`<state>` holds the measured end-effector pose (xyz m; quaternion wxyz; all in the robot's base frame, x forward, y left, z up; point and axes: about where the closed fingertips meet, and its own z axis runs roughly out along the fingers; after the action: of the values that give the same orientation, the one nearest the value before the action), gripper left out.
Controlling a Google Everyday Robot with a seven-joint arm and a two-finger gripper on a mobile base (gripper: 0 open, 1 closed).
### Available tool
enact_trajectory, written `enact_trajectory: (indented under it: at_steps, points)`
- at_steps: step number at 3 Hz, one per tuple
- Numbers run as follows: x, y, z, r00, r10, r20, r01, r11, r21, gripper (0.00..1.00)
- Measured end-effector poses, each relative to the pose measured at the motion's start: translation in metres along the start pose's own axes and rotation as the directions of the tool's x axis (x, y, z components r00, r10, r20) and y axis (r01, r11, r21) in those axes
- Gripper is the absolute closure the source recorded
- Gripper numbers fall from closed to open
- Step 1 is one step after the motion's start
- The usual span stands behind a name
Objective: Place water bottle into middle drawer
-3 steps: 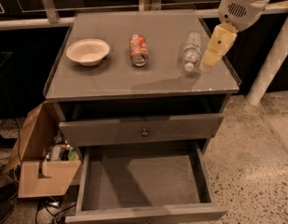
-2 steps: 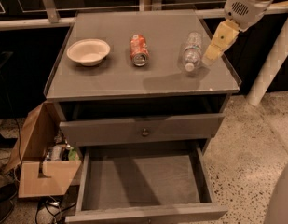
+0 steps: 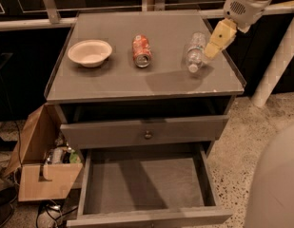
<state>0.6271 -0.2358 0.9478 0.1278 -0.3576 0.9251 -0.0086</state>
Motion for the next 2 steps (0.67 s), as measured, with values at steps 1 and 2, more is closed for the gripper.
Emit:
enact_trajectory:
  at_steps: [1, 2]
  points:
    - [-0.016, -0.030, 0.025, 0.995, 0.100, -0.006, -0.100, 0.9950, -0.007, 0.00]
    - [-0.026, -0.036, 0.028, 0.995, 0.100, 0.027, -0.100, 0.9949, 0.010, 0.00]
